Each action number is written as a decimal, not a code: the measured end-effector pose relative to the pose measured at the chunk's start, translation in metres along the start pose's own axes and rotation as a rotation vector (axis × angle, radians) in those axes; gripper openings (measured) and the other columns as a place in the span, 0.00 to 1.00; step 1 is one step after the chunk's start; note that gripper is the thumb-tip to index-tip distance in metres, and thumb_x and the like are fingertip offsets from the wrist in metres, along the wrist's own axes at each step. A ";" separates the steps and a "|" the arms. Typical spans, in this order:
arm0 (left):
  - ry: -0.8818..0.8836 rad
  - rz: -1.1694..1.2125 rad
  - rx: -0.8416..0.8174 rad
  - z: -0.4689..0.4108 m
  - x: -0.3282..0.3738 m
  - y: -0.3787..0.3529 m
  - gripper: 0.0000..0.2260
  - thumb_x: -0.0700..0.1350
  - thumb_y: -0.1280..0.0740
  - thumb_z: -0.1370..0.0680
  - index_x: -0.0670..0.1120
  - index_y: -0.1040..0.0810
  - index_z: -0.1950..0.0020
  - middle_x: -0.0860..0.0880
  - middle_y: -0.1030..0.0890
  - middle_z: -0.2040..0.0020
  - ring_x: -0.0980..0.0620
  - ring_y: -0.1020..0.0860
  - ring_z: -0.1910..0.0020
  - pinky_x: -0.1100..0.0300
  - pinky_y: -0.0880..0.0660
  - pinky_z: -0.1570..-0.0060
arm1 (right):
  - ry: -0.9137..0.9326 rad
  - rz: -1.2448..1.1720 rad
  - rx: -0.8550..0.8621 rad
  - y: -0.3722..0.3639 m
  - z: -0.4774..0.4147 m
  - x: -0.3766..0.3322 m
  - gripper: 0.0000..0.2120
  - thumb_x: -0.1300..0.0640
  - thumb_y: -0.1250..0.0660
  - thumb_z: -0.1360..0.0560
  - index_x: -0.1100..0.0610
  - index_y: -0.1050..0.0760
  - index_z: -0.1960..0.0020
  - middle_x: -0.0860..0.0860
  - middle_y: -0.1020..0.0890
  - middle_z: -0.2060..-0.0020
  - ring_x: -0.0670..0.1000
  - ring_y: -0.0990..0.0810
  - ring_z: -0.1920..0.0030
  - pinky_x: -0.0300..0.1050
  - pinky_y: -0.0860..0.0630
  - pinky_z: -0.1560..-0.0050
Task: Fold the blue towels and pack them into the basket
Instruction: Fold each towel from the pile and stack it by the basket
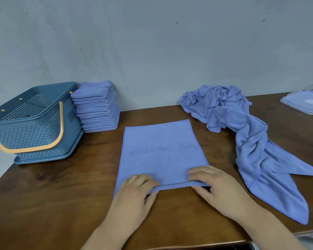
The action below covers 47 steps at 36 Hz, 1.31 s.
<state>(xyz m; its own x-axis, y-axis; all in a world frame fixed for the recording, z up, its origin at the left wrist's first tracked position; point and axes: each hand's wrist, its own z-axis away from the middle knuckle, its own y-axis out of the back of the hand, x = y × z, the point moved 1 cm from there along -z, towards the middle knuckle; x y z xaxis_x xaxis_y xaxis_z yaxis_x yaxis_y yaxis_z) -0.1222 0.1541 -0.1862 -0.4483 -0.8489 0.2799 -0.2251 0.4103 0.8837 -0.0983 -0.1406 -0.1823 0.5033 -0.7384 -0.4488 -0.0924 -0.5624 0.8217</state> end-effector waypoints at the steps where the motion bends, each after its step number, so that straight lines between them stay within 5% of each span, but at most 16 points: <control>1: 0.010 0.007 -0.003 0.005 -0.008 0.005 0.13 0.58 0.40 0.17 0.60 0.17 0.41 0.64 0.22 0.44 0.59 0.23 0.45 0.60 0.26 0.45 | -0.024 -0.026 -0.008 0.002 0.002 0.004 0.09 0.49 0.28 0.19 0.41 0.16 0.40 0.30 0.20 0.38 0.34 0.24 0.35 0.36 0.26 0.34; 4: 0.075 0.049 -0.006 0.020 -0.034 0.020 0.12 0.58 0.39 0.18 0.61 0.17 0.41 0.66 0.22 0.43 0.62 0.23 0.43 0.60 0.25 0.42 | -0.080 -0.113 -0.002 0.007 0.008 0.014 0.11 0.52 0.29 0.18 0.41 0.16 0.39 0.30 0.19 0.39 0.34 0.23 0.35 0.34 0.28 0.34; 7: 0.142 0.097 -0.010 0.032 -0.054 0.032 0.08 0.56 0.34 0.17 0.65 0.19 0.40 0.70 0.23 0.40 0.64 0.24 0.39 0.70 0.29 0.42 | -0.168 -0.241 0.029 0.013 0.009 0.014 0.10 0.50 0.30 0.17 0.36 0.18 0.40 0.33 0.16 0.44 0.37 0.17 0.42 0.35 0.24 0.42; 10: 0.215 0.147 -0.022 0.039 -0.064 0.039 0.13 0.49 0.27 0.19 0.69 0.20 0.42 0.70 0.21 0.38 0.62 0.24 0.36 0.74 0.30 0.45 | -0.228 -0.328 0.033 0.014 0.008 0.014 0.08 0.47 0.32 0.17 0.37 0.18 0.41 0.41 0.13 0.51 0.47 0.15 0.54 0.46 0.20 0.52; 12: 0.253 0.215 -0.017 0.040 -0.065 0.041 0.13 0.48 0.26 0.19 0.68 0.18 0.44 0.68 0.19 0.39 0.62 0.23 0.37 0.72 0.28 0.47 | -0.263 -0.389 0.053 0.016 0.009 0.016 0.08 0.47 0.32 0.17 0.39 0.17 0.42 0.43 0.13 0.51 0.48 0.15 0.52 0.51 0.19 0.49; 15: 0.315 0.314 0.025 0.039 -0.063 0.044 0.07 0.56 0.29 0.21 0.66 0.16 0.44 0.67 0.16 0.44 0.63 0.20 0.41 0.70 0.27 0.48 | -0.296 -0.494 0.096 0.020 0.010 0.015 0.08 0.49 0.31 0.17 0.41 0.15 0.41 0.43 0.12 0.49 0.45 0.14 0.47 0.43 0.20 0.46; 20: 0.385 0.414 0.053 0.040 -0.060 0.048 0.10 0.61 0.30 0.23 0.67 0.15 0.43 0.63 0.15 0.46 0.63 0.17 0.47 0.76 0.29 0.50 | -0.326 -0.602 0.108 0.025 0.006 0.012 0.08 0.49 0.30 0.18 0.42 0.14 0.42 0.43 0.12 0.47 0.44 0.14 0.43 0.37 0.21 0.43; 27: 0.374 0.573 0.118 0.012 -0.065 0.053 0.14 0.63 0.31 0.18 0.57 0.14 0.38 0.55 0.12 0.48 0.58 0.15 0.49 0.69 0.24 0.48 | -0.335 -0.611 0.224 0.035 -0.026 0.005 0.07 0.47 0.29 0.19 0.43 0.14 0.44 0.45 0.12 0.50 0.45 0.14 0.47 0.33 0.22 0.48; 30: 0.355 0.655 0.194 -0.017 -0.074 0.058 0.20 0.65 0.33 0.18 0.53 0.15 0.37 0.53 0.12 0.47 0.55 0.14 0.48 0.66 0.21 0.47 | -0.337 -0.626 0.264 0.042 -0.054 0.006 0.09 0.44 0.30 0.19 0.45 0.14 0.45 0.51 0.13 0.54 0.56 0.14 0.52 0.50 0.20 0.51; 34: 0.420 0.830 0.228 -0.071 -0.096 0.058 0.20 0.63 0.31 0.18 0.50 0.16 0.34 0.48 0.13 0.42 0.45 0.15 0.40 0.36 0.19 0.40 | -0.335 -0.641 0.331 0.045 -0.100 0.020 0.17 0.43 0.29 0.19 0.58 0.17 0.49 0.63 0.17 0.54 0.61 0.17 0.50 0.50 0.24 0.49; 37: 0.474 0.882 0.220 -0.117 -0.108 0.056 0.19 0.63 0.29 0.20 0.51 0.14 0.39 0.50 0.12 0.44 0.49 0.14 0.43 0.47 0.18 0.44 | -0.378 -0.633 0.357 0.040 -0.137 0.036 0.22 0.40 0.29 0.20 0.62 0.20 0.50 0.65 0.21 0.58 0.57 0.23 0.60 0.48 0.27 0.54; 40: 0.591 0.978 0.169 -0.152 -0.121 0.042 0.16 0.61 0.29 0.20 0.53 0.13 0.41 0.50 0.11 0.45 0.48 0.13 0.43 0.47 0.17 0.44 | -0.466 -0.638 0.342 0.025 -0.171 0.058 0.24 0.44 0.30 0.19 0.67 0.25 0.51 0.55 0.29 0.64 0.50 0.31 0.61 0.48 0.33 0.57; 42: 0.692 0.918 0.140 -0.164 -0.131 0.025 0.13 0.60 0.30 0.20 0.54 0.13 0.45 0.53 0.11 0.46 0.49 0.13 0.44 0.47 0.18 0.41 | -0.507 -0.582 0.287 0.009 -0.183 0.070 0.20 0.45 0.31 0.18 0.62 0.28 0.55 0.49 0.29 0.64 0.46 0.30 0.61 0.46 0.33 0.58; 44: 0.753 0.791 0.105 -0.165 -0.140 0.009 0.12 0.58 0.30 0.19 0.55 0.15 0.40 0.55 0.13 0.45 0.52 0.15 0.43 0.50 0.21 0.38 | -0.563 -0.508 0.223 -0.006 -0.182 0.079 0.13 0.42 0.32 0.18 0.50 0.24 0.41 0.42 0.22 0.56 0.43 0.24 0.54 0.43 0.30 0.52; 45: 0.759 0.731 0.100 -0.162 -0.144 0.004 0.13 0.57 0.29 0.19 0.57 0.19 0.36 0.55 0.13 0.46 0.53 0.16 0.44 0.52 0.21 0.40 | -0.575 -0.481 0.220 -0.011 -0.177 0.083 0.15 0.42 0.32 0.18 0.45 0.27 0.33 0.41 0.20 0.57 0.42 0.23 0.54 0.43 0.29 0.51; 47: 0.736 0.699 0.109 -0.155 -0.148 -0.002 0.19 0.57 0.27 0.20 0.63 0.26 0.30 0.55 0.14 0.50 0.57 0.16 0.48 0.55 0.22 0.45 | -0.555 -0.435 0.213 -0.015 -0.169 0.093 0.15 0.46 0.32 0.19 0.36 0.29 0.35 0.43 0.19 0.65 0.45 0.22 0.64 0.45 0.27 0.57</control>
<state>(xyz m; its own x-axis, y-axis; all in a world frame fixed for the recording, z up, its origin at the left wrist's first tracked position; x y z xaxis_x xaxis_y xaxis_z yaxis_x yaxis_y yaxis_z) 0.0786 0.2270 -0.1707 0.1252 -0.3871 0.9135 -0.2107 0.8893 0.4058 0.0949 -0.1375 -0.1771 0.0289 -0.4802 -0.8767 -0.1766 -0.8657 0.4684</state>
